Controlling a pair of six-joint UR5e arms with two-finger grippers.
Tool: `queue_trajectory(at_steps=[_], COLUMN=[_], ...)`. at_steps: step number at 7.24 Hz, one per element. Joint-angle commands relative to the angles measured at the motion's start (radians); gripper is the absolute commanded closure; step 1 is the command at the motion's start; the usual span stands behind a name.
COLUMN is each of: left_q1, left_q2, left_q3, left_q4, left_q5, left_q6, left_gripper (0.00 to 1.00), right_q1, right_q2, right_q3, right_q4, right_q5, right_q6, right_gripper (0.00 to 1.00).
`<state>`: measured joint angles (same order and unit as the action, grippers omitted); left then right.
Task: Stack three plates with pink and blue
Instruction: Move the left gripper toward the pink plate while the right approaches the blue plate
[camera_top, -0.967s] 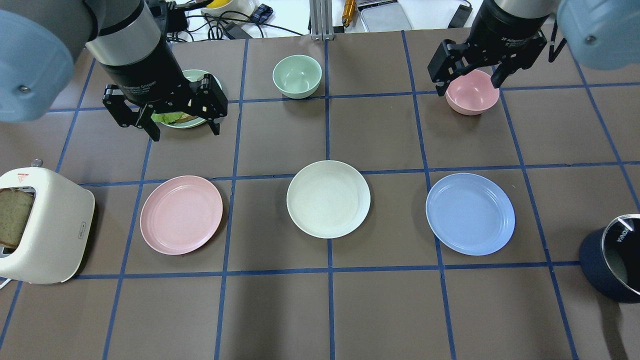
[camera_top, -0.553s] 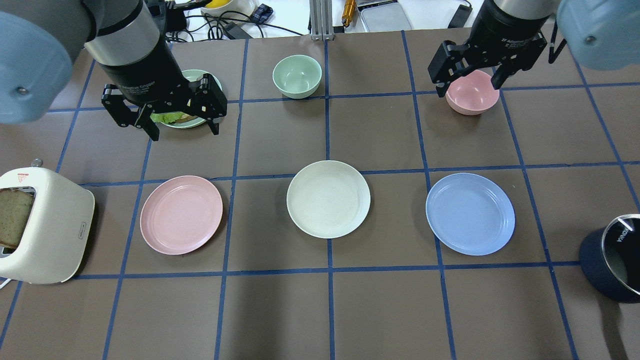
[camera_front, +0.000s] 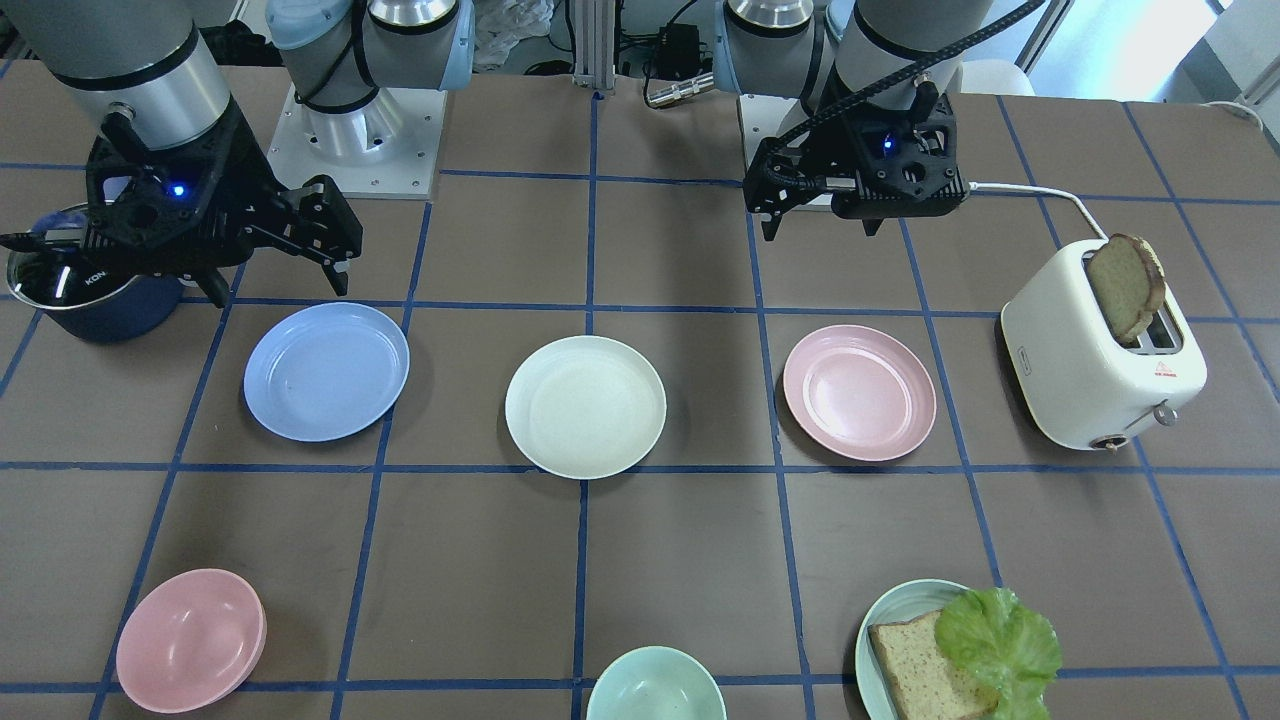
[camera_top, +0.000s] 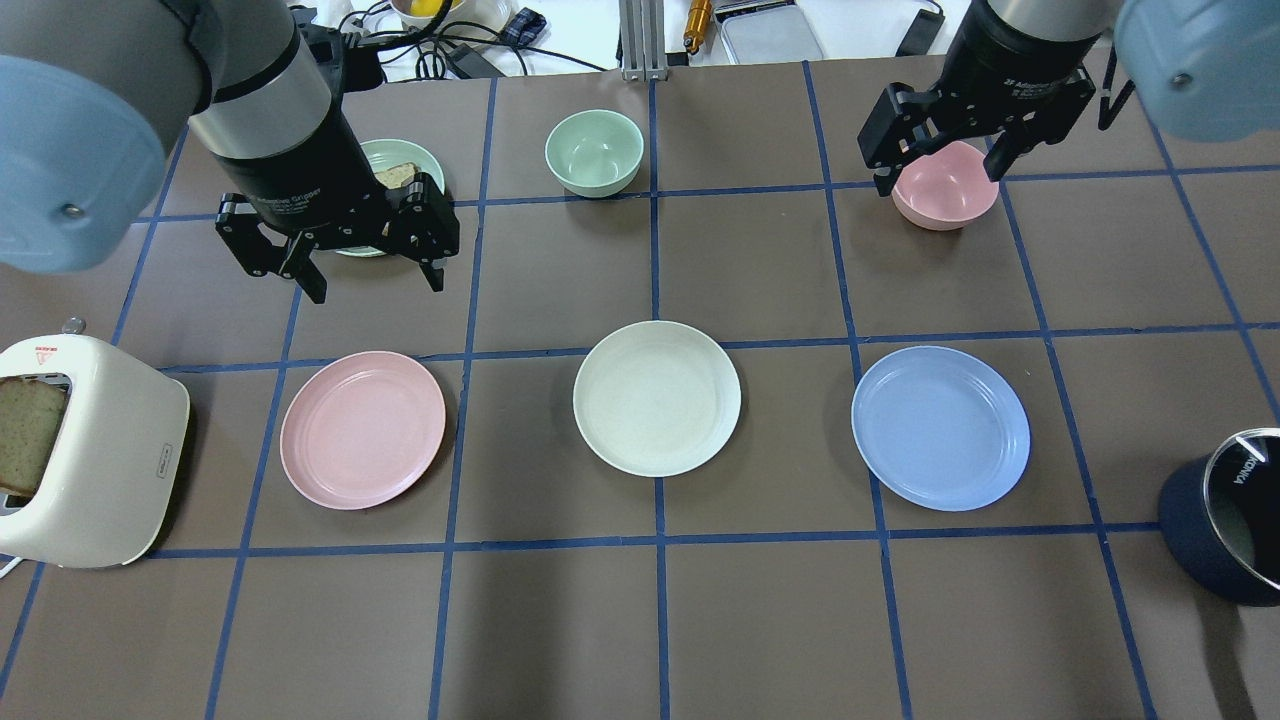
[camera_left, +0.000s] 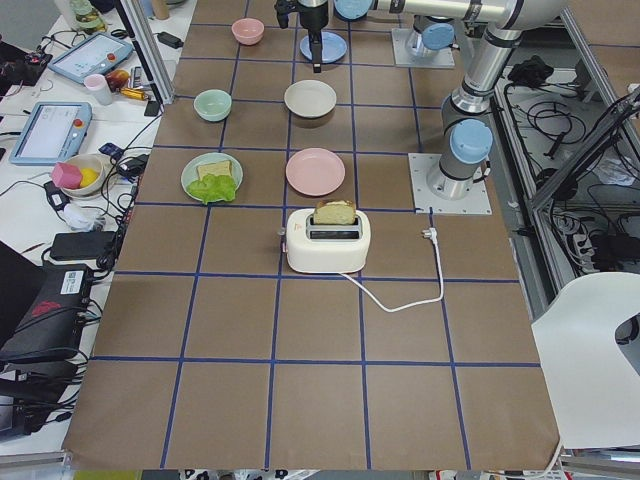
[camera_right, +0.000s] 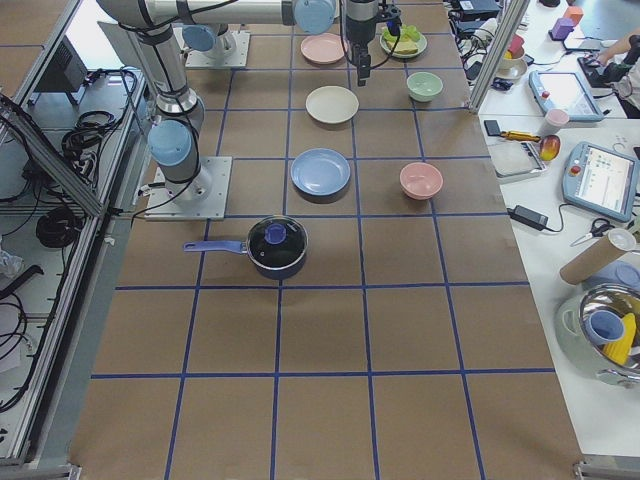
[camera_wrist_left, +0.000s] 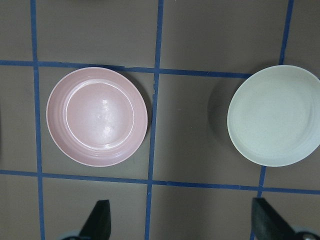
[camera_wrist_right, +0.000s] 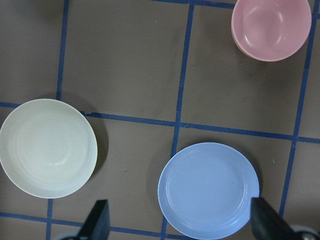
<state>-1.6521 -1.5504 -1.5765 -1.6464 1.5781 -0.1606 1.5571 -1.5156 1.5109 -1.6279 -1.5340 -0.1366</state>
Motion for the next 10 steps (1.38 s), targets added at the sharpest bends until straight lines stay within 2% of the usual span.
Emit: queue_trajectory(at_steps=[1,3,5,7,8,9,10], left_q1=[0.000,0.000,0.002,0.005,0.005,0.008,0.009], left_q2=[-0.005,0.004,-0.026,-0.052,-0.075,-0.095,-0.118], left_q3=[-0.022,-0.057,-0.156,-0.241,-0.284,-0.321,-0.345], left_q4=[0.074,0.077,0.285,0.366,0.441,0.498,0.523], left_q5=[0.005,0.007,0.005,0.007,0.007,0.010,0.040], left_q6=[-0.005,-0.002,0.013,0.015,0.019,0.026,0.030], left_gripper=[0.00,0.00,0.00,0.00,0.08,0.18,0.24], right_q1=[-0.003,-0.052,-0.090,-0.155,-0.205,-0.271,-0.317], right_q2=[0.002,-0.003,0.006,0.080,0.078,0.077,0.080], right_q3=[0.005,0.047,0.084,0.187,0.254,0.322,0.395], right_q4=[-0.001,-0.009,-0.020,-0.211,-0.219,-0.286,-0.408], right_q5=[0.000,0.002,0.006,-0.012,-0.006,0.001,0.005], right_q6=[0.000,-0.003,-0.008,-0.038,-0.050,-0.142,-0.209], right_gripper=[0.00,0.00,0.00,0.00,0.00,0.00,0.00])
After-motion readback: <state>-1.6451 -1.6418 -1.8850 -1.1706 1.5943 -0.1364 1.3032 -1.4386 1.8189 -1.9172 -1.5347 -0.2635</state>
